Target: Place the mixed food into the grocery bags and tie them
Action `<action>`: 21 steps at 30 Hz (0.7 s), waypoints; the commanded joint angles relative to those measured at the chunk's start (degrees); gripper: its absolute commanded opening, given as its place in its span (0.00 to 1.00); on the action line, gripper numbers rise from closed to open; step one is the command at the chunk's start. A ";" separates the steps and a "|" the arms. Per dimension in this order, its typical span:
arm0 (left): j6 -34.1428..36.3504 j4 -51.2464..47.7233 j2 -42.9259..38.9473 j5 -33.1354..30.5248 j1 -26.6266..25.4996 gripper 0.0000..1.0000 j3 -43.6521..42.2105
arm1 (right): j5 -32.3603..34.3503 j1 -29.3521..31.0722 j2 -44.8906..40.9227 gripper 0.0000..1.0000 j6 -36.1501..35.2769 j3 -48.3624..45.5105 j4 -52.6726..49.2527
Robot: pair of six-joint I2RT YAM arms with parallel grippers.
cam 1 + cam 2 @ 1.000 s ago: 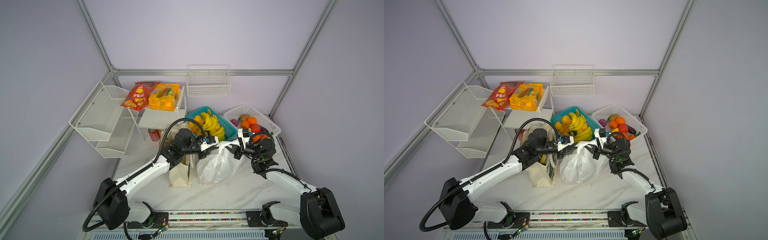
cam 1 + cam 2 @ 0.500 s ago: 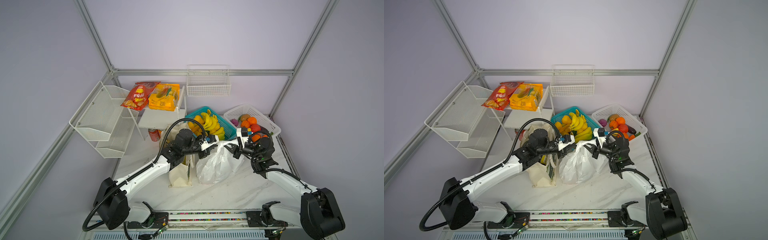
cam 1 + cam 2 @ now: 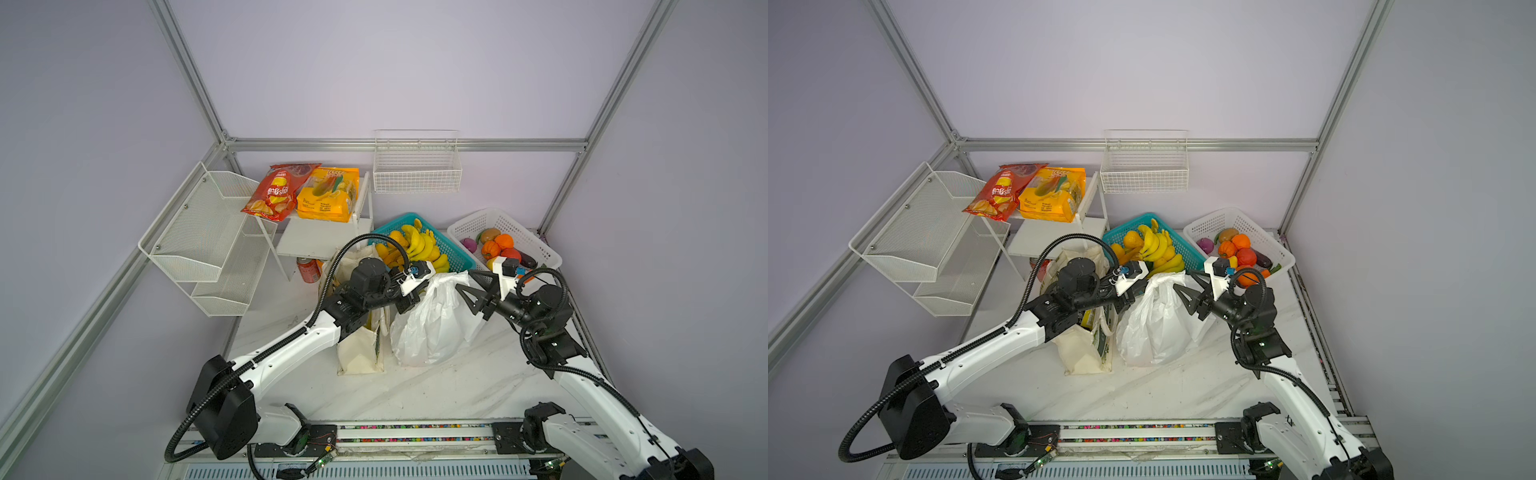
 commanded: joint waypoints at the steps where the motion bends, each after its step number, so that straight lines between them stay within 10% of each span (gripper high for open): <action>1: -0.95 2.64 -0.80 -0.48 -0.46 0.00 0.37 | 1.41 0.21 -2.51 0.67 1.08 1.25 -6.15; 14: 0.27 2.37 -0.98 -0.55 -1.03 0.00 0.46 | -5.12 1.56 -0.23 0.49 5.61 4.22 -0.95; 21: 0.72 2.05 -1.07 -1.56 -1.16 0.00 0.46 | -3.85 1.96 -0.24 0.15 5.77 4.22 -1.03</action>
